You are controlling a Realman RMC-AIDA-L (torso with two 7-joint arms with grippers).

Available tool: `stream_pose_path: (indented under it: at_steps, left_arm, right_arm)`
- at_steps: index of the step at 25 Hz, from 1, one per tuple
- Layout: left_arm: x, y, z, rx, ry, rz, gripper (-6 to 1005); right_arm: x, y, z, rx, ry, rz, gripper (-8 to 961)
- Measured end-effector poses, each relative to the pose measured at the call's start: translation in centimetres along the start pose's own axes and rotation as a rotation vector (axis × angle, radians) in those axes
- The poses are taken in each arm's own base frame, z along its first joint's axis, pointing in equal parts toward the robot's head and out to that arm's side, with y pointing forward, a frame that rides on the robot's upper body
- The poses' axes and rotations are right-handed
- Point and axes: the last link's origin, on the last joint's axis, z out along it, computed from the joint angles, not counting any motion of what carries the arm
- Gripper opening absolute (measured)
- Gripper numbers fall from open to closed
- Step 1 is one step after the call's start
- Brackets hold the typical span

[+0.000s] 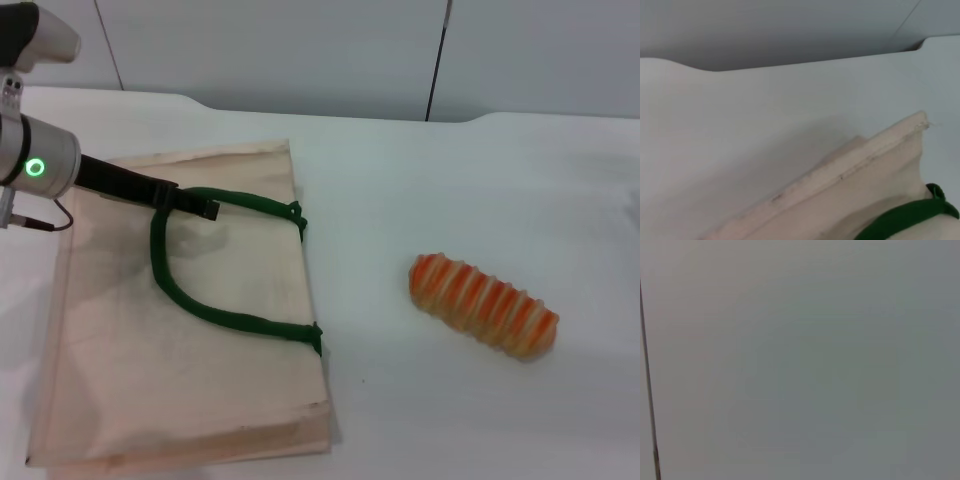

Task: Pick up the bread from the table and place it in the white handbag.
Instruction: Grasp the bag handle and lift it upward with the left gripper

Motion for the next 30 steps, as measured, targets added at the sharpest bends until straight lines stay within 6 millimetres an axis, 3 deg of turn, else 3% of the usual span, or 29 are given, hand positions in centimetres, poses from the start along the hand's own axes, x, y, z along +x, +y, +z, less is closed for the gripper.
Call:
stream_pose_path:
  at_steps: [15, 25, 30]
  left_arm:
    - [0.2, 0.7, -0.2, -0.076, 0.053, -0.025, 661]
    - [0.3, 0.6, -1.4, -0.142, 0.131, -0.028, 206]
    - [1.3, 0.7, -3.1, -0.220, 0.257, -0.003, 145]
  right_arm:
    - [0.1, 0.0, 0.0, 0.002, 0.005, 0.000, 892]
    - [0.0, -0.1, 0.0, 0.004, 0.001, 0.002, 892]
    - [0.0, -0.1, 0.0, 0.006, -0.001, 0.009, 892]
